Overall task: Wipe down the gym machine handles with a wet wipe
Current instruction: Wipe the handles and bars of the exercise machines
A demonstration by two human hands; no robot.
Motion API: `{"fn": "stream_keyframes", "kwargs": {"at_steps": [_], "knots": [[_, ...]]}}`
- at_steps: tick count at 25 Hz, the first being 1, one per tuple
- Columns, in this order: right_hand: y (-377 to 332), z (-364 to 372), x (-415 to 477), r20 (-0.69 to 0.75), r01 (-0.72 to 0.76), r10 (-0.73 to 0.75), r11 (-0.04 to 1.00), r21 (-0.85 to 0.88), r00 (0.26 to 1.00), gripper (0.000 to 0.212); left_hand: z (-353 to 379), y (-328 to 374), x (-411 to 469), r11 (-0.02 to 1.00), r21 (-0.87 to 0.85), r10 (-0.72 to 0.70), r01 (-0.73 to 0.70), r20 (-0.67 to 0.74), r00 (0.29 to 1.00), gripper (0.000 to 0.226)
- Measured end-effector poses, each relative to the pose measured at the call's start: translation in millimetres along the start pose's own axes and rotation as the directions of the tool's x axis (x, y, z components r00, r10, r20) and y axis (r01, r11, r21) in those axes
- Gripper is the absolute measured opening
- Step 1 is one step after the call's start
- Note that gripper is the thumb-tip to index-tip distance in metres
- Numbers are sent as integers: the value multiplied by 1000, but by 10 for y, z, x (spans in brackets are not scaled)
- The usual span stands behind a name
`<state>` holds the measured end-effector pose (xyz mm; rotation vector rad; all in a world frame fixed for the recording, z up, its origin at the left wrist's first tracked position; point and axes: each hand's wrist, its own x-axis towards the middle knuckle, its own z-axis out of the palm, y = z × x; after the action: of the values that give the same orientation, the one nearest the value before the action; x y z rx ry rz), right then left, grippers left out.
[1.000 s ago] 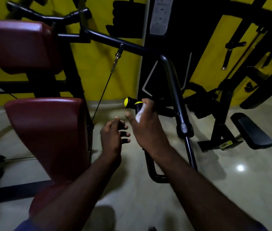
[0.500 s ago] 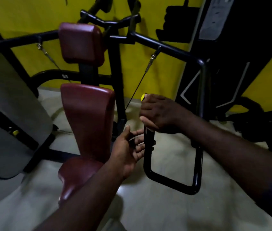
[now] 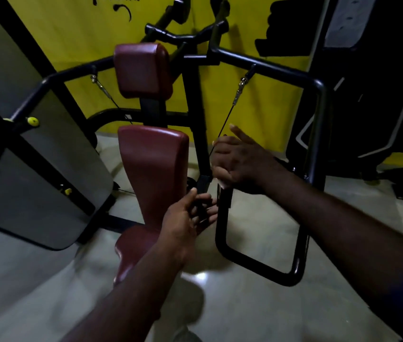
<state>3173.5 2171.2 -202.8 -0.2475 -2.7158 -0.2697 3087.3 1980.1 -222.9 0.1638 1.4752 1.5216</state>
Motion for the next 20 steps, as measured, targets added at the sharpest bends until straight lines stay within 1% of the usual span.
{"fn": "stream_keyframes", "kwargs": {"at_steps": [2, 4, 6, 7, 9, 11, 12, 13, 14, 15, 16, 17, 18, 19, 20], "knots": [[-158, 132, -40, -62, -107, 113, 990, 91, 992, 23, 20, 81, 46, 992, 27, 124, -123, -18, 992, 26], [-600, 270, -324, -108, -196, 224, 955, 221, 969, 23, 1, 118, 79, 979, 66, 193, -191, -24, 981, 17], [-1043, 341, -589, -124, -272, 334, 894, 355, 935, 36, -54, 127, 58, 964, 134, 241, -231, -59, 969, 20], [-1159, 362, -628, -136, -294, 372, 871, 394, 918, 44, -98, 127, 43, 951, 164, 278, -262, -80, 957, 23], [-1055, 380, -430, -146, -348, 439, 841, 413, 887, 51, -172, 163, 45, 919, 177, 371, -352, -83, 925, 22], [-714, 353, -12, -98, -461, 531, 801, 381, 841, 45, -190, 231, 96, 876, 209, 455, -434, -62, 888, 22], [-559, 287, 176, -42, -534, 600, 740, 410, 799, 36, -182, 270, 131, 860, 222, 479, -460, -38, 877, 23], [-422, 275, 329, -1, -593, 676, 647, 480, 737, 26, -163, 312, 158, 851, 221, 490, -476, -9, 872, 23], [-344, 261, 420, -1, -616, 749, 545, 569, 663, 17, -145, 344, 190, 847, 216, 494, -486, 21, 869, 22], [-317, 276, 450, -7, -616, 819, 437, 655, 573, 13, -125, 363, 228, 844, 219, 494, -490, 42, 869, 21], [-346, 284, 448, 31, -600, 873, 309, 737, 487, 18, -121, 371, 285, 839, 231, 494, -493, 57, 867, 21], [-399, 275, 420, 108, -559, 898, 167, 812, 425, 27, -118, 386, 336, 836, 234, 496, -496, 67, 866, 21], [-469, 237, 390, 183, -497, 899, 43, 867, 397, 35, -121, 409, 392, 838, 219, 495, -499, 76, 865, 21], [-547, 178, 367, 243, -446, 896, -57, 893, 373, 41, -142, 438, 455, 845, 198, 489, -497, 93, 867, 21], [-619, 129, 344, 300, -441, 888, -127, 888, 348, 47, -169, 469, 536, 849, 189, 480, -494, 117, 870, 21]]}}
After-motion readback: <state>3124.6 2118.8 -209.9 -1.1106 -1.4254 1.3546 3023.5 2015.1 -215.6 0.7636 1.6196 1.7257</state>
